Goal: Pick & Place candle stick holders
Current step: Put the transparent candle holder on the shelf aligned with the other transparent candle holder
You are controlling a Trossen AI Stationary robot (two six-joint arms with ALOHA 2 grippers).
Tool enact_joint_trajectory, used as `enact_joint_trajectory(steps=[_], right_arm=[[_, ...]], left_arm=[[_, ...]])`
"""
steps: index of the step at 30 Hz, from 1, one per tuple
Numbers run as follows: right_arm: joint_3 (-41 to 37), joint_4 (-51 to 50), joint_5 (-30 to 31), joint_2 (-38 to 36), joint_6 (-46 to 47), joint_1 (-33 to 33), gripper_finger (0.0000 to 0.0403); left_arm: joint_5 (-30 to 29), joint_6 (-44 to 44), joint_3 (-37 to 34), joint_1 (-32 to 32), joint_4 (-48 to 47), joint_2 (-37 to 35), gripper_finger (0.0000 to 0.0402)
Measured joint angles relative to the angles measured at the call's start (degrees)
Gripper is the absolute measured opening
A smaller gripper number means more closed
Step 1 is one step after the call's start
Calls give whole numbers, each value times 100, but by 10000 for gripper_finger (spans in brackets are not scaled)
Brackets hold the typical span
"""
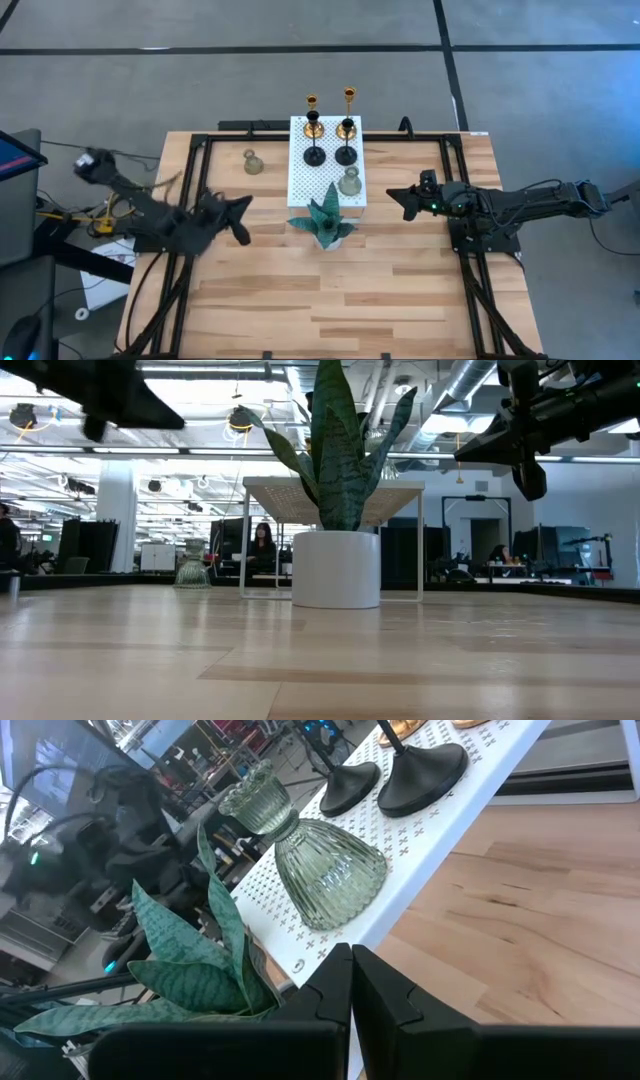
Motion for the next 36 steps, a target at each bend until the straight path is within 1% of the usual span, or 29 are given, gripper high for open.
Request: enact_joint_trajectory(steps=[2, 3, 4, 6, 10, 14, 21, 26, 28, 36], right_arm=[[-1, 0, -2, -1, 0, 0, 0], [-1, 0, 0, -1, 0, 0, 0], [-1, 0, -2, 0, 0, 0, 0], [-1, 0, -4, 1, 0, 0, 0], [2, 1, -1, 1, -48, -3, 0], [-1, 1, 2, 1, -46, -7, 0], [2, -7, -19, 1, -46, -7, 0], [2, -4, -22, -1, -46, -7, 0], [2, -4, -22, 1, -46, -5, 0], [2, -4, -22, 1, -46, -7, 0]], left_arm=[[-1222, -281, 0, -632, 4, 332, 2], [-1692, -387, 0, -890, 9, 518, 2], [-1823, -425, 2, -1071, 23, 692, 2], [-1814, -508, -7, -1067, 36, 975, 2], [-1841, -1350, -196, -709, 70, 1579, 2], [-1793, -2121, -464, -432, 101, 1860, 2], [-1619, -2369, -890, 242, 118, 1860, 2], [-1040, -2499, -1166, 808, 156, 1880, 2], [-912, -2658, -1307, 997, 154, 1880, 3], [-890, -3151, -1793, 1500, 344, 1880, 4]])
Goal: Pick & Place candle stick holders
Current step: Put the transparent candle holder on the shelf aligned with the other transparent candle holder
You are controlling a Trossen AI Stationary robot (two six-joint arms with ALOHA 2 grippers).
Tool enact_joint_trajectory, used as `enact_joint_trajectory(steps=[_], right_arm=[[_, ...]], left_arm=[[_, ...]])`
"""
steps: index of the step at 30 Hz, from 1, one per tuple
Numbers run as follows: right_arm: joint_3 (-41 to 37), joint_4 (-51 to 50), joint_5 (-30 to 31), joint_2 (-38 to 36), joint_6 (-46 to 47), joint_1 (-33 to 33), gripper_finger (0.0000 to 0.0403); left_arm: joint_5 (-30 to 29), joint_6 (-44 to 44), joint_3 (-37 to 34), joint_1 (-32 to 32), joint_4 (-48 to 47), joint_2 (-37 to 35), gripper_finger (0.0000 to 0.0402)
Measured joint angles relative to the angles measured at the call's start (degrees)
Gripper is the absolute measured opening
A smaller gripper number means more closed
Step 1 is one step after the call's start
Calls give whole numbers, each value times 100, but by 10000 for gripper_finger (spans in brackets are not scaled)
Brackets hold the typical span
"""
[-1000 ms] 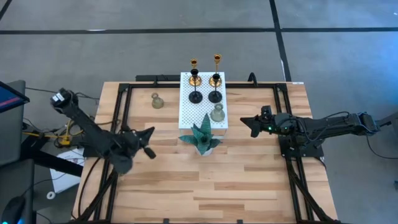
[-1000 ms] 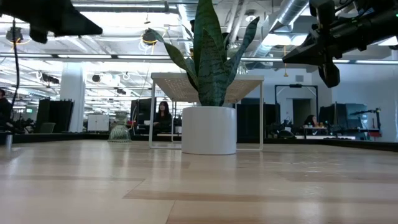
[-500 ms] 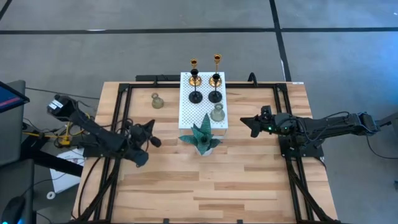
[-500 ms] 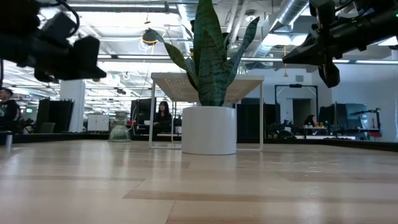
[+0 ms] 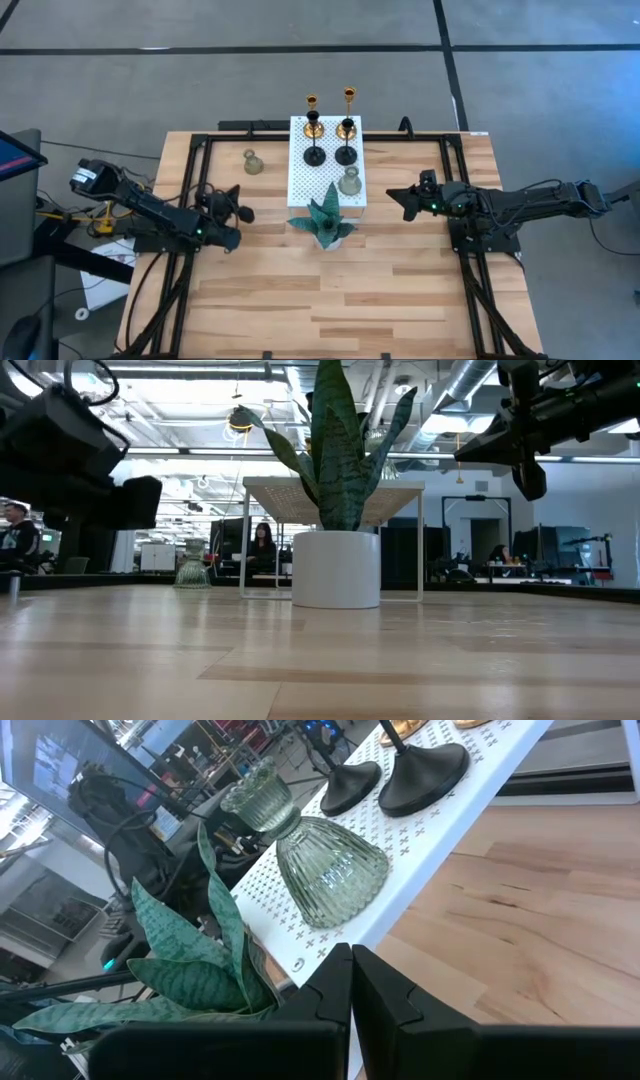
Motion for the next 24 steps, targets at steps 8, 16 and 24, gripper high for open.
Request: enact_joint_trajectory(steps=[8, 16, 24], right_arm=[[0, -2, 2, 0, -20, 2, 0], [0, -2, 2, 0, -61, 0, 0], [0, -2, 2, 0, -61, 0, 0]], left_arm=[[556, 103, -311, 415, 472, 0, 5], [1393, 2617, -316, 1144, 1780, 0, 5], [2796, 3788, -314, 2507, 2178, 0, 6]])
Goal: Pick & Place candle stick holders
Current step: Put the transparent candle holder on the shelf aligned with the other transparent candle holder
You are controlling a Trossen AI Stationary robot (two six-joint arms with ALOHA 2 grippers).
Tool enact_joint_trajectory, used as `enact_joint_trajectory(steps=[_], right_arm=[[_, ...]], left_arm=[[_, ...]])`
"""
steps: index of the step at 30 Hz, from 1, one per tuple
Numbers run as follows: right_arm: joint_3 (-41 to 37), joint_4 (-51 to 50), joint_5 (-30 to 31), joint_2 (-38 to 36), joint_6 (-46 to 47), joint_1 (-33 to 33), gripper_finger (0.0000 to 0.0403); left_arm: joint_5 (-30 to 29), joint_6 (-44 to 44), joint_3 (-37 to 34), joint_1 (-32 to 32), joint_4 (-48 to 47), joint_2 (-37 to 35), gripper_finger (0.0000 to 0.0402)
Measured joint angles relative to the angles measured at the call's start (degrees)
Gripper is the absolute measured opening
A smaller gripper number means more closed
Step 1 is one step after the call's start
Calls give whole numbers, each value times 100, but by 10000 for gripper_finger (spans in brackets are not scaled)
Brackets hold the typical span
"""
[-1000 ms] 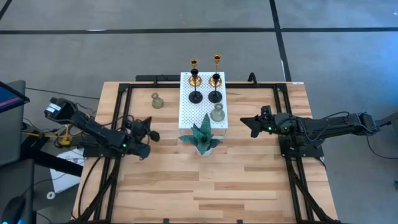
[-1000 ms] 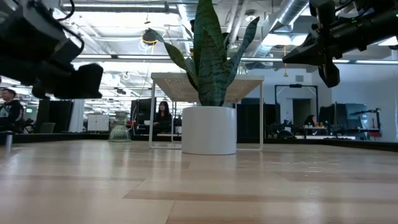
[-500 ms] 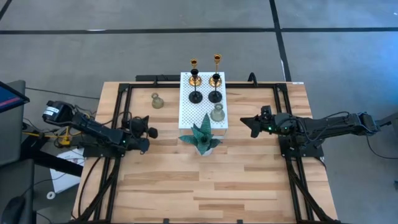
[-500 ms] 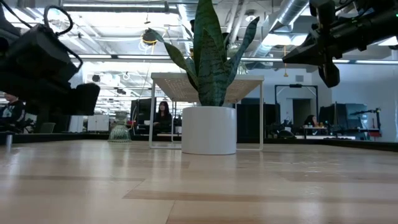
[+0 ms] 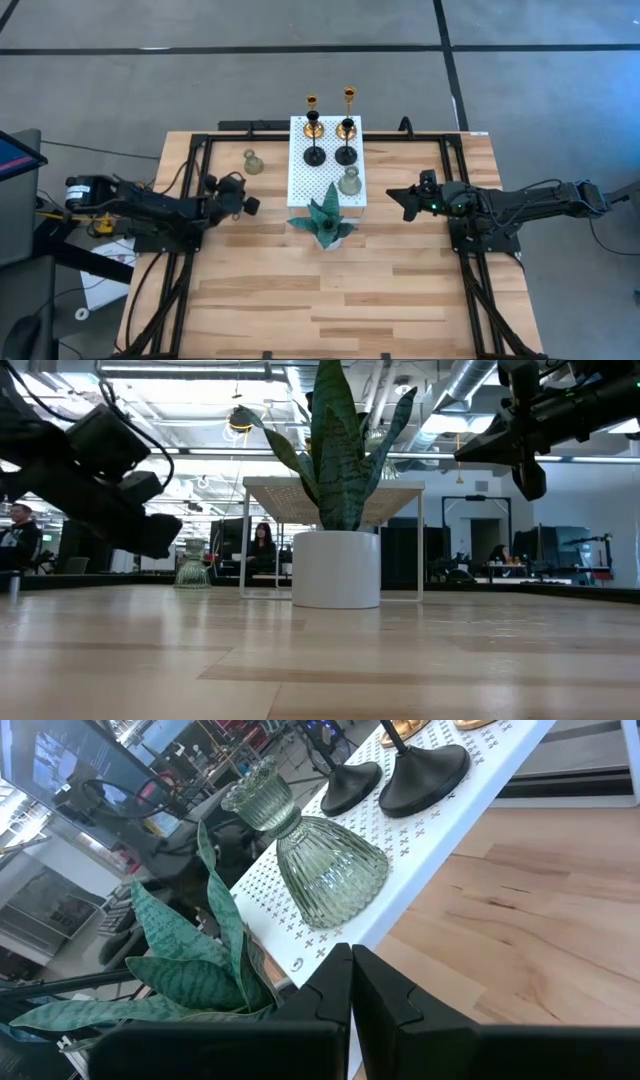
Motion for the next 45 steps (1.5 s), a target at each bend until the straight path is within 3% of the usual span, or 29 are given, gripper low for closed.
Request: enact_joint_trajectory(steps=[6, 10, 16, 22, 27, 37, 45], right_arm=[[0, 0, 0, 0, 0, 0, 0], [0, -3, 0, 0, 0, 0, 0], [0, -98, 0, 0, 14, 2, 0], [0, -90, 0, 0, 111, 2, 0], [0, -89, 27, 0, 109, 2, 0], [0, -87, 42, 0, 109, 1, 0], [0, -87, 42, 0, 109, 2, 0]], left_arm=[[165, 18, -95, 546, 299, 0, 6], [797, 277, -400, 770, 1100, 7, 6], [1726, 1309, -393, 1105, 1459, 134, 6], [1834, 1515, -393, 1444, 1612, 417, 6], [2431, 1519, -391, 1611, 2000, 717, 6], [2280, 1516, -393, 1619, 2130, 807, 11], [2235, 1515, -391, 1619, 2748, 807, 69]])
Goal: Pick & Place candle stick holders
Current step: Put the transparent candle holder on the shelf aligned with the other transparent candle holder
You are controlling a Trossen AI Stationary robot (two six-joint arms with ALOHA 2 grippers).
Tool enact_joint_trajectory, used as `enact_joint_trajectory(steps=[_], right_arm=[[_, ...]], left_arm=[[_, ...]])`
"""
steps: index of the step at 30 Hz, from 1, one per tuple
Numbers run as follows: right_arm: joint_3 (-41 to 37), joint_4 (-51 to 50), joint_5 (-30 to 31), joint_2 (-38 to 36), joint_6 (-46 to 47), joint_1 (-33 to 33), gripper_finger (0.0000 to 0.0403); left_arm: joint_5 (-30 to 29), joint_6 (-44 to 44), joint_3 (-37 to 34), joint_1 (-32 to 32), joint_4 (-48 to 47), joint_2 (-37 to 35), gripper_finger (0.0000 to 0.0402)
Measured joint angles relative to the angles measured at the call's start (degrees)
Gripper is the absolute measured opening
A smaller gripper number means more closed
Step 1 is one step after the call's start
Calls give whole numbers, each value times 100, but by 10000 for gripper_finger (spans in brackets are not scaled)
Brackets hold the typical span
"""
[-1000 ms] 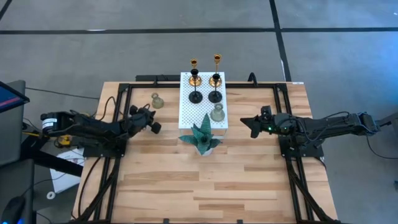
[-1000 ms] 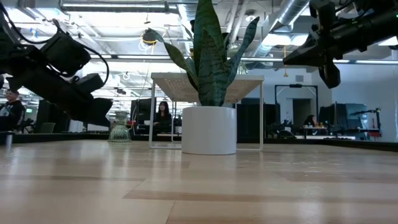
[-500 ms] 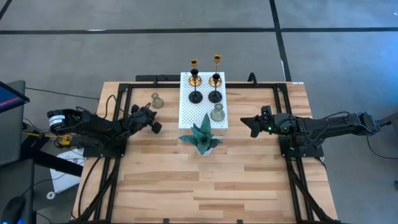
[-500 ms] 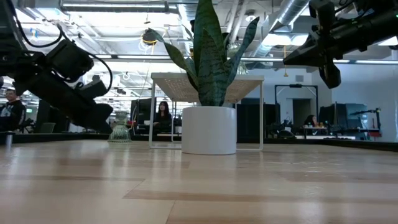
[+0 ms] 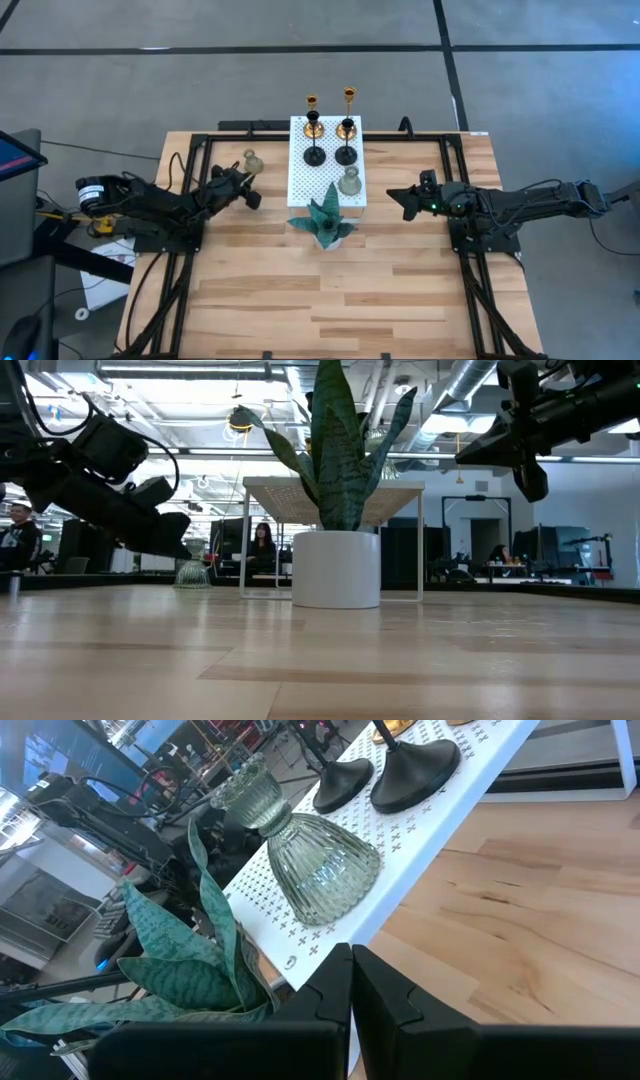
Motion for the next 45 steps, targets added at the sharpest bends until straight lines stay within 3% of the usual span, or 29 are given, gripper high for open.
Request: enact_joint_trajectory(steps=[15, 20, 24, 29, 32, 37, 45], right_arm=[[0, 0, -20, 0, 0, 0, 0], [0, -2, -20, 0, -2, 0, 0], [0, -13, -20, 0, -2, 0, 0], [0, -43, -20, 0, -12, 0, 0], [0, -43, -20, 0, -52, 0, 0], [0, -44, -19, 0, -52, -2, 0], [0, -42, 1, -1, -50, -2, 0]], left_arm=[[-603, -18, -1, 2, 117, 0, 278], [-624, -19, 0, 152, 221, 7, 323], [-615, -33, 0, 669, 297, 7, 333], [546, -233, 15, 1393, 475, 13, 317], [741, -193, 85, 1627, 474, 119, 303], [1218, -165, 350, 1724, 507, 563, 289], [1207, -148, 892, 1722, 558, 1688, 286]])
